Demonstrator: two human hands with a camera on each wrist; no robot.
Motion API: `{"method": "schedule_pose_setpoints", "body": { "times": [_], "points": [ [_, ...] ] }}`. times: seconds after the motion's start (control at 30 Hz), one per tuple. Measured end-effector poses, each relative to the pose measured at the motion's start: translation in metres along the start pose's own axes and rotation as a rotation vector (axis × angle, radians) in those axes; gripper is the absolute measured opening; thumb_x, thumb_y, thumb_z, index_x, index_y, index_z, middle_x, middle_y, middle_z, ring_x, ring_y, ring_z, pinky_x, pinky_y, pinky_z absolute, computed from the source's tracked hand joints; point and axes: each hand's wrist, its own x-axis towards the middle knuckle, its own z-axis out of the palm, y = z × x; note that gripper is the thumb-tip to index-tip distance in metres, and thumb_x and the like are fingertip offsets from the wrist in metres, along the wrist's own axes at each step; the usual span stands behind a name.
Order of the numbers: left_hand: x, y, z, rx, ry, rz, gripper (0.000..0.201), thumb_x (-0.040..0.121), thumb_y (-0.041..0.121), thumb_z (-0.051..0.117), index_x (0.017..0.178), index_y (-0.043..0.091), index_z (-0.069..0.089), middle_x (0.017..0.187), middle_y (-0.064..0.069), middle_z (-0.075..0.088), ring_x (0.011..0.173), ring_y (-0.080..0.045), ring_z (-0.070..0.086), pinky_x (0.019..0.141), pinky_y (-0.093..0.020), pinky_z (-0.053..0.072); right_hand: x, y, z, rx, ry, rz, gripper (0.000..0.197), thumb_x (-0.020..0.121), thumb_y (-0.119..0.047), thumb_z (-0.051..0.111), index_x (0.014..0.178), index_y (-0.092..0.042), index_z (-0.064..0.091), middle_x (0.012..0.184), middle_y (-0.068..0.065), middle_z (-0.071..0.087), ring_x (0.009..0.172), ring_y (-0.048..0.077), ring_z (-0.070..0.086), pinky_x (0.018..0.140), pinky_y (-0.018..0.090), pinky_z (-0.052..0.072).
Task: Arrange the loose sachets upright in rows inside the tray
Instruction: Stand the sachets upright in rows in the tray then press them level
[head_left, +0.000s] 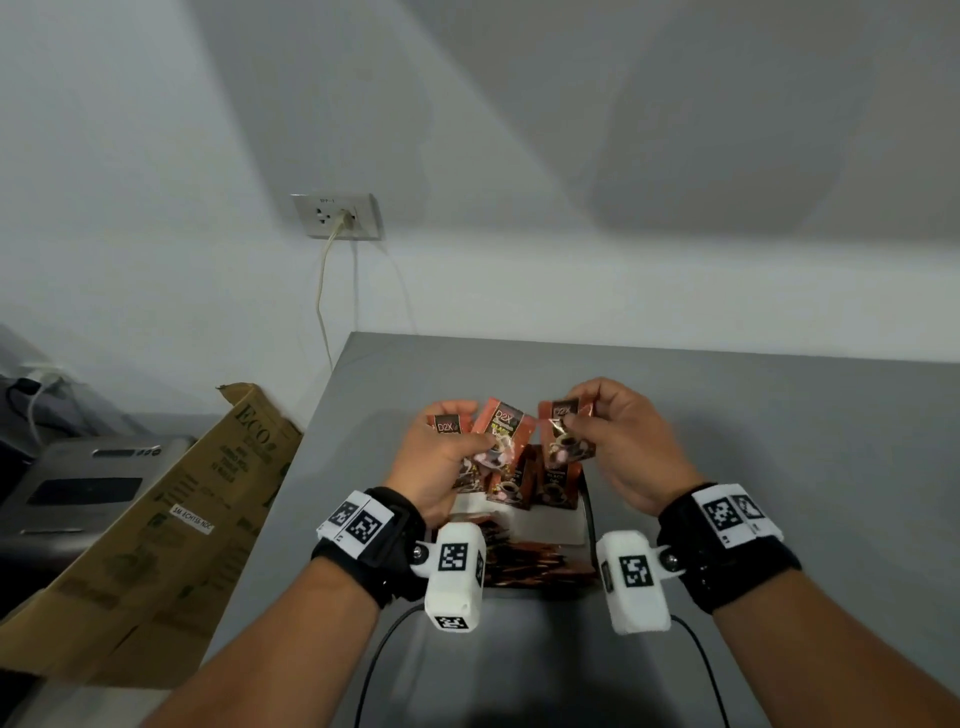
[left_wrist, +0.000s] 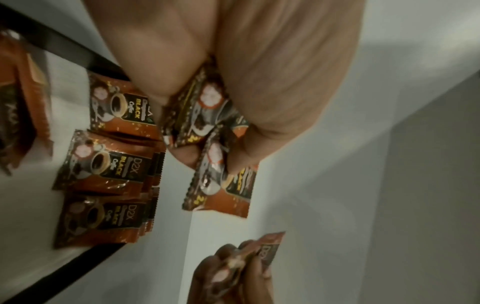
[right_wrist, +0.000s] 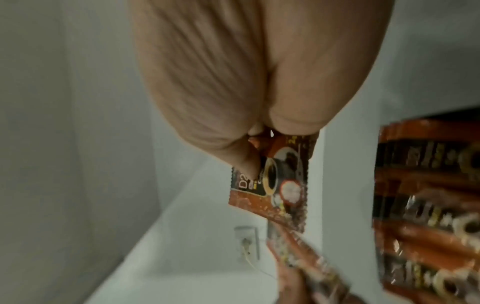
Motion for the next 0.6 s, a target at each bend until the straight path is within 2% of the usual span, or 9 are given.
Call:
{"method": "schedule_pose_setpoints", "body": {
  "times": [0.1,0.17,0.23,0.27,0.33,0.37,0.43,0.5,0.6],
  "points": [
    [0.0,-0.003,0.005,0.068,0.033,0.075,0.046,0.073,-0.018,0.071,0.11,0.008,0.06,0.101,-0.018,0.069,0.081,-0.03,0.069,0.082,-0.048,0.056,-0.001,-0.005,0.006,0.237,0.009,0.092,0.014,0.093,0.009,0.057,0.095,-0.005,0.061,0.088,0.009,0.072,0.076,0.021,0.069,0.066,0.035,0.057],
    [-0.003,-0.004,0.013,0.077,0.006,0.094,0.045,0.074,-0.018,0.071,0.111,0.006,0.059,0.098,-0.015,0.069,0.076,-0.024,0.069,0.07,-0.036,0.059,0.0,-0.003,0.016,0.191,0.006,0.134,0.01,0.093,0.004,0.06,0.097,-0.005,0.06,0.098,0.017,0.069,0.084,0.026,0.068,0.078,0.046,0.06],
    [-0.005,-0.005,0.02,0.078,-0.03,0.081,0.044,0.077,-0.017,0.068,0.115,0.0,0.058,0.099,-0.018,0.07,0.075,-0.021,0.07,0.063,-0.03,0.057,0.0,0.002,0.026,0.047,0.015,0.147,0.013,0.092,-0.006,0.064,0.101,-0.01,0.056,0.106,0.022,0.067,0.089,0.029,0.063,0.09,0.057,0.053],
    [-0.006,-0.006,0.021,0.054,-0.05,0.06,0.04,0.079,-0.016,0.064,0.116,-0.001,0.058,0.1,-0.021,0.07,0.077,-0.024,0.07,0.064,-0.033,0.057,0.001,0.004,0.029,0.0,0.018,0.154,0.016,0.092,-0.01,0.063,0.105,-0.012,0.054,0.11,0.023,0.065,0.089,0.027,0.062,0.088,0.056,0.055],
    [-0.007,-0.004,0.02,-0.075,-0.081,-0.035,0.035,0.084,-0.011,0.048,0.115,-0.001,0.059,0.1,-0.025,0.069,0.078,-0.033,0.069,0.067,-0.042,0.058,0.002,0.002,0.031,-0.013,0.036,0.176,0.021,0.097,-0.009,0.058,0.115,-0.013,0.048,0.115,0.018,0.062,0.087,0.021,0.062,0.075,0.039,0.06],
    [-0.007,-0.004,0.017,-0.148,-0.087,-0.089,0.037,0.084,-0.009,0.04,0.115,0.0,0.059,0.099,-0.026,0.068,0.077,-0.035,0.069,0.066,-0.045,0.057,0.003,0.002,0.03,0.013,0.042,0.192,0.023,0.1,-0.008,0.055,0.12,-0.014,0.046,0.117,0.016,0.061,0.086,0.02,0.063,0.073,0.036,0.06],
    [-0.005,-0.002,0.01,-0.199,-0.094,-0.125,0.038,0.089,-0.009,0.034,0.117,0.001,0.059,0.1,-0.026,0.068,0.08,-0.035,0.07,0.066,-0.048,0.059,0.005,0.0,0.026,0.114,0.03,0.228,0.027,0.101,-0.007,0.053,0.125,-0.016,0.043,0.12,0.014,0.06,0.087,0.023,0.065,0.079,0.042,0.058],
    [-0.004,-0.003,0.007,-0.115,-0.097,-0.087,0.035,0.093,-0.011,0.042,0.118,0.004,0.061,0.102,-0.022,0.071,0.082,-0.033,0.071,0.07,-0.049,0.06,0.005,-0.001,0.024,0.2,-0.002,0.258,0.027,0.1,-0.004,0.053,0.125,-0.011,0.046,0.117,0.017,0.062,0.088,0.026,0.066,0.08,0.046,0.057],
    [-0.005,-0.006,0.009,-0.017,-0.083,-0.018,0.033,0.089,-0.013,0.057,0.116,0.005,0.064,0.097,-0.021,0.071,0.075,-0.03,0.071,0.066,-0.042,0.061,0.002,0.001,0.029,0.163,-0.061,0.273,0.019,0.098,-0.002,0.056,0.117,-0.004,0.054,0.11,0.022,0.066,0.09,0.029,0.066,0.087,0.049,0.055]
  ]
}}
